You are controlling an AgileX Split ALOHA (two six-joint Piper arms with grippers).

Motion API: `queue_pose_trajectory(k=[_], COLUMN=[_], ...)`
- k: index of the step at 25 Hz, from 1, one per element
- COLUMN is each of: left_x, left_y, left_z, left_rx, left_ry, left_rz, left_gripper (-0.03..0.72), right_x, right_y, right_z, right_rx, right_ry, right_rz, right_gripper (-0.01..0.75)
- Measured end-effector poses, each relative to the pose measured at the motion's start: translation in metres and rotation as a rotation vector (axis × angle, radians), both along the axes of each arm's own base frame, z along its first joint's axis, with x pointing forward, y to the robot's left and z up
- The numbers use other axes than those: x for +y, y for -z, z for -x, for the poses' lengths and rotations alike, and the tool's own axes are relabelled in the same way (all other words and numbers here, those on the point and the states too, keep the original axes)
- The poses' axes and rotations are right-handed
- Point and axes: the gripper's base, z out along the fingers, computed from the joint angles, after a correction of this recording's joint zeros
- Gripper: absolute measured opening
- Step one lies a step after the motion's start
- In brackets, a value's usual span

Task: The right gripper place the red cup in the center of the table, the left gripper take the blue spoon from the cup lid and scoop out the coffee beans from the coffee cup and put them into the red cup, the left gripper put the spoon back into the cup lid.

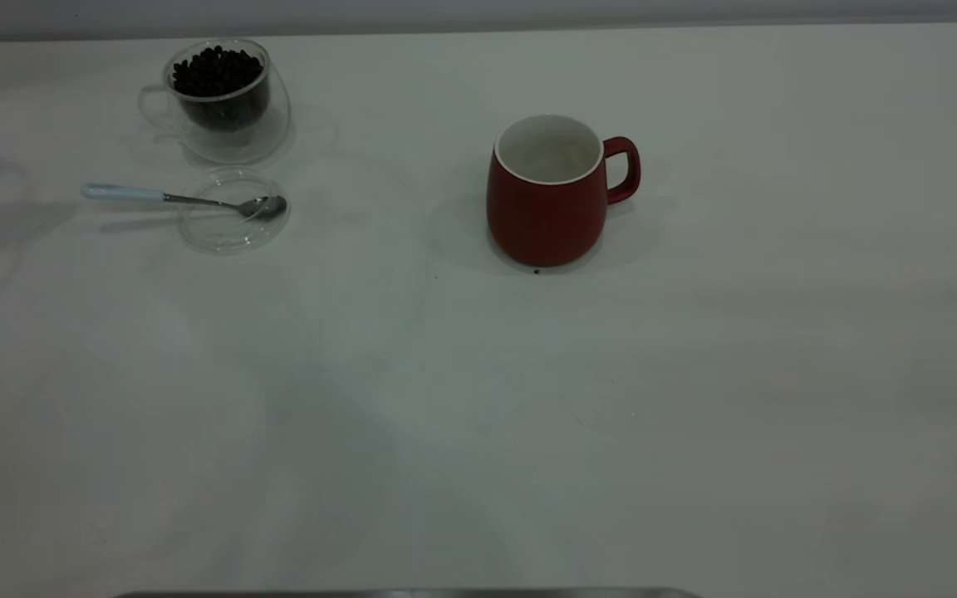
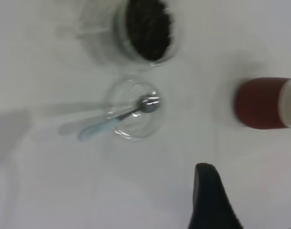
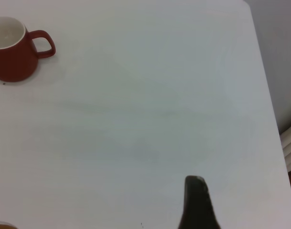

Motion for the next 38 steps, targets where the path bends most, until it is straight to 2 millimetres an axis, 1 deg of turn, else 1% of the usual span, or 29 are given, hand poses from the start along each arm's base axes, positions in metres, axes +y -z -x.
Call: queue_pose_trajectory(k=[3,7,11,14,18,19,23,28,30,35,38], left_x=[-0.006,-0.013,-0.023,-0.03,-0.045,-0.048,-0.064,-0.083,-0.092,-0.116,-0.125], left_y=[-0.042,-0.089,-0.127,-0.142,-0.144,-0.141,-0.142,-0.153,-0.154,-0.144,-0.139], left_z=[0.018,0.043,0.071,0.098,0.139,0.148,0.185,0.231,0.251,0.304,0.327], left_rx=[-0.054,-0.137,-0.2,-0.217,-0.192,-0.182,-0.205,-0.295,-0.331,-0.445,-0.516], left_ry=[-0.013,-0.047,-0.091,-0.112,-0.149,-0.154,-0.162,-0.181,-0.186,-0.166,-0.139], left_rz=[-0.049,-0.113,-0.158,-0.209,-0.226,-0.22,-0.225,-0.248,-0.257,-0.281,-0.332], left_gripper=[0.489,0.489,0.489,0.489,0.489,0.488,0.479,0.477,0.477,0.477,0.477], right_x=[0.0,0.0,0.0,0.0,0.0,0.0,0.0,0.0,0.0,0.0,0.0], right_y=[0.0,0.0,0.0,0.0,0.0,0.0,0.0,0.0,0.0,0.0,0.0], right_z=[0.0,0.0,0.0,0.0,0.0,0.0,0.0,0.0,0.0,0.0,0.0], right_rx=[0.0,0.0,0.0,0.0,0.0,0.0,0.0,0.0,0.0,0.0,0.0], right_ry=[0.0,0.0,0.0,0.0,0.0,0.0,0.0,0.0,0.0,0.0,0.0], right_rz=[0.0,0.0,0.0,0.0,0.0,0.0,0.0,0.0,0.0,0.0,0.0], right_gripper=[0.546,0.546,0.546,0.546,0.546,0.546,0.546,0.546,0.546,0.546,0.546])
